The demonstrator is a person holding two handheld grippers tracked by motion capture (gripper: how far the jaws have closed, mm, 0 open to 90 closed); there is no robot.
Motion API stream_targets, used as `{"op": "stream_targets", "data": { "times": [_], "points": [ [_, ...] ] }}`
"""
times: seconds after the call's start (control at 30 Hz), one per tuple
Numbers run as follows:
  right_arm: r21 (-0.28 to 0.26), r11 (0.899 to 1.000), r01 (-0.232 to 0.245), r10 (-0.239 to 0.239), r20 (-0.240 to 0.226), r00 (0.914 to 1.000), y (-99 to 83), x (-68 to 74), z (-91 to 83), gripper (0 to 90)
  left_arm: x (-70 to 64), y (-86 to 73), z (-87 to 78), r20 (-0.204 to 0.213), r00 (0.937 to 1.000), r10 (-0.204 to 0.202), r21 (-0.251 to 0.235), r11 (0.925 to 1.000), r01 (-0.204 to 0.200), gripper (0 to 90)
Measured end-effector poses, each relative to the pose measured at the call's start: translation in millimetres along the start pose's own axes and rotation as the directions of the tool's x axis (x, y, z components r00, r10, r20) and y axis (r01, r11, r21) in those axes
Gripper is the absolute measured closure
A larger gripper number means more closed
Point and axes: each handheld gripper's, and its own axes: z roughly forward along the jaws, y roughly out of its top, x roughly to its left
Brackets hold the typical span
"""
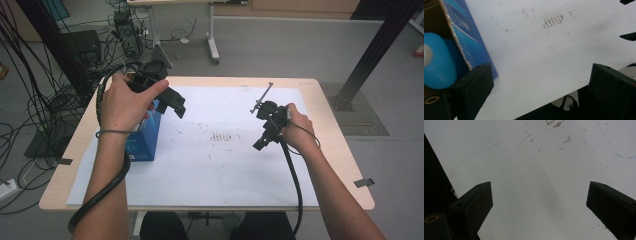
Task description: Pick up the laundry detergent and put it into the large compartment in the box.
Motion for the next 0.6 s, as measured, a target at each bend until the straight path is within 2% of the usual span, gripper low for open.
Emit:
{"op": "stream_targets", "data": {
  "times": [0.13,0.27,0.33,0.4,0.47,0.6],
  "points": [
    [-0.002,1.0,-0.003,0.003,0.0,1.0,-1.5,-1.0,0.2,6.6,-11.8,-1.9,7.5,-0.007,0.9998,0.019,-0.002,0.9998,-0.019,6.2],
    [-0.004,1.0,-0.015,0.015,0.004,0.9999,-3.6,-2.6,0.1,6.5,-25.0,-6.2,18.0,0.018,0.9991,0.039,0.001,0.9992,-0.039,6.5],
    [-0.008,1.0,-0.015,0.015,0.001,0.9999,-4.5,-3.4,0.8,6.5,-37.0,-8.6,28.7,0.037,0.9967,0.073,0.025,0.997,-0.074,6.9],
    [-0.007,1.0,-0.013,0.013,0.0,0.9999,-4.8,-3.5,1.5,6.5,-39.3,-9.0,30.9,0.039,0.996,0.081,0.027,0.9963,-0.082,6.9],
    [-0.005,1.0,-0.021,0.021,-0.002,0.9998,-5.2,-3.3,1.8,6.5,-48.2,-9.0,39.3,0.053,0.9939,0.097,0.032,0.9947,-0.098,6.9],
    [-0.015,1.0,-0.025,0.025,0.001,0.9997,-6.9,-5.0,0.9,6.5,-54.8,-8.6,49.2,0.061,0.9927,0.104,0.039,0.9935,-0.107,6.7]
  ]
}}
